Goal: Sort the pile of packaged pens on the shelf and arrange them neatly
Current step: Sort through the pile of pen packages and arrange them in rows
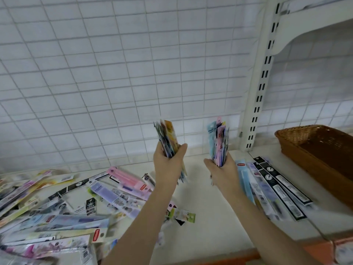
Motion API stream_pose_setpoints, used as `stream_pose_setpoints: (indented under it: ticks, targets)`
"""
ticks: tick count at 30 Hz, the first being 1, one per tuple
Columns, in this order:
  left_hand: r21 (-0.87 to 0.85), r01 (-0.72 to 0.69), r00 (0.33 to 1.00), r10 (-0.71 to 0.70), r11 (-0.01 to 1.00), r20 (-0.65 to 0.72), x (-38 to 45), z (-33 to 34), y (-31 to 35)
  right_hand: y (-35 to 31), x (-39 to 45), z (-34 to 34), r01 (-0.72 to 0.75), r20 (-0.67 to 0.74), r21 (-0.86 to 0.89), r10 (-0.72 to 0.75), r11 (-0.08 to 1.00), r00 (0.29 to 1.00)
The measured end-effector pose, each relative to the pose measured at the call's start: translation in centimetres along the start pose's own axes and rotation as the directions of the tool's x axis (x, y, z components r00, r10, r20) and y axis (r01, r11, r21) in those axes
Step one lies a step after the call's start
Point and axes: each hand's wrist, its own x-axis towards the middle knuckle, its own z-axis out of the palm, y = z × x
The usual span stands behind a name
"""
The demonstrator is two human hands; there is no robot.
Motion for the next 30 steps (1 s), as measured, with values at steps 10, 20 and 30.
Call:
stream_pose_setpoints:
  ticks: [10,20,30]
  targets:
    - [0.339,0.235,0.971,-0.234,0.911,-0.044,1.4,1.2,-3.1,-0.9,0.7,-0.9,0.019,-0.104,-0.118,-0.031,0.993,0.994]
    - [0.479,0.325,0.834,-0.486,0.815,0.261,-3.4,5.4,-2.5,-3.6,1.9,-8.8,-0.193,-0.031,-0.660,0.230,0.726,0.973]
    - [0.426,0.398,0.781,-0.544,0.812,0.307,-5.0,7.8,-1.6,-1.0,0.3,-10.9,-0.196,0.001,-0.707,0.278,0.679,0.960]
